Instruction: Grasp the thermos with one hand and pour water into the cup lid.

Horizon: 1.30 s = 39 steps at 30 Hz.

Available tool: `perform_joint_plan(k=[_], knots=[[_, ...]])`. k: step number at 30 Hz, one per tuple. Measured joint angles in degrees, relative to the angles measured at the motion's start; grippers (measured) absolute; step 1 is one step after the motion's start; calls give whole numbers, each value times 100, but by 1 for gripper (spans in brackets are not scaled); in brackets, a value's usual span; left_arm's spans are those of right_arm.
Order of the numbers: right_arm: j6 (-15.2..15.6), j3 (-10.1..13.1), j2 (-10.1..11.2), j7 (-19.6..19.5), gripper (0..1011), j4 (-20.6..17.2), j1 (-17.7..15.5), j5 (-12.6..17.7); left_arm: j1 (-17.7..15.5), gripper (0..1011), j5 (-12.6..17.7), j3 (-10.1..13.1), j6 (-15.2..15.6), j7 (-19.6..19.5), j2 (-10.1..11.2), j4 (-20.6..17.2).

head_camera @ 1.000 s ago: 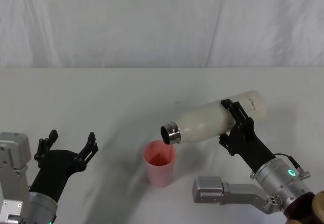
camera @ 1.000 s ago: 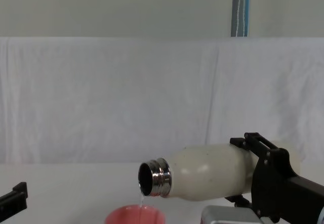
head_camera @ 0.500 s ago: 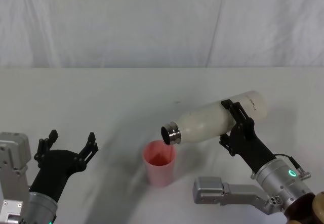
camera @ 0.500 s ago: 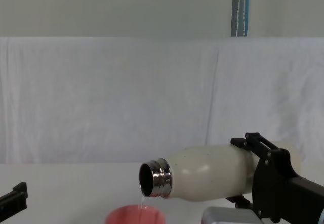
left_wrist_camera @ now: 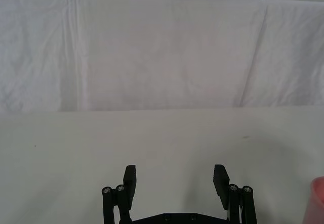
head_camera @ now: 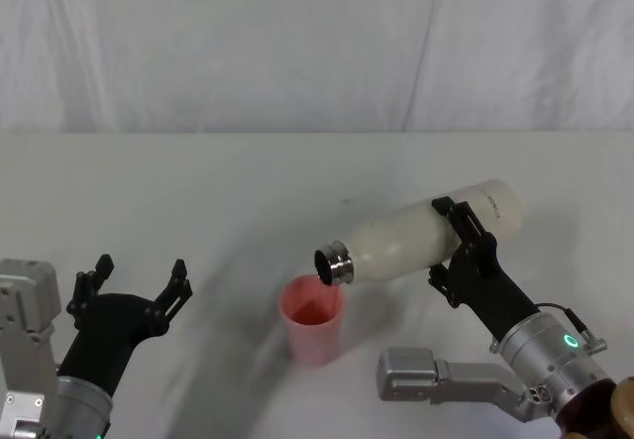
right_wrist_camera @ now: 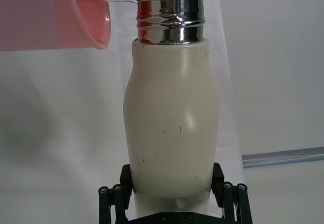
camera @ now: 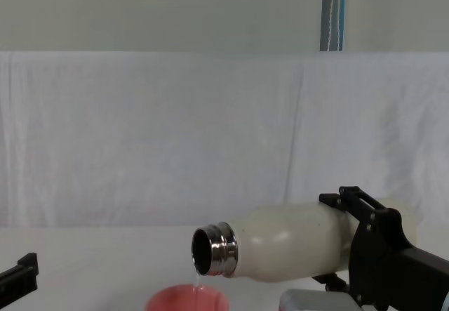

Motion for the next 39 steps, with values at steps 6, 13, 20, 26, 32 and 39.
perform_joint_plan(k=[6, 13, 20, 26, 32, 39], knots=[[-53, 48, -29, 94, 947, -22, -20, 183, 0, 1001, 0, 0, 0, 0, 0, 0], [-122, 144, -74, 191, 947, -80, -77, 435, 0, 1001, 0, 0, 0, 0, 0, 0], [-270, 438, -200, 471, 947, -274, -237, 1174, 0, 1001, 0, 0, 0, 0, 0, 0], [-411, 905, -401, 955, 947, -549, -428, 2315, 0, 1001, 0, 0, 0, 0, 0, 0], [-425, 1271, -572, 1346, 947, -716, -552, 3216, 0, 1001, 0, 0, 0, 0, 0, 0], [-361, 1606, -765, 1752, 947, -833, -670, 4212, 0, 1001, 0, 0, 0, 0, 0, 0]])
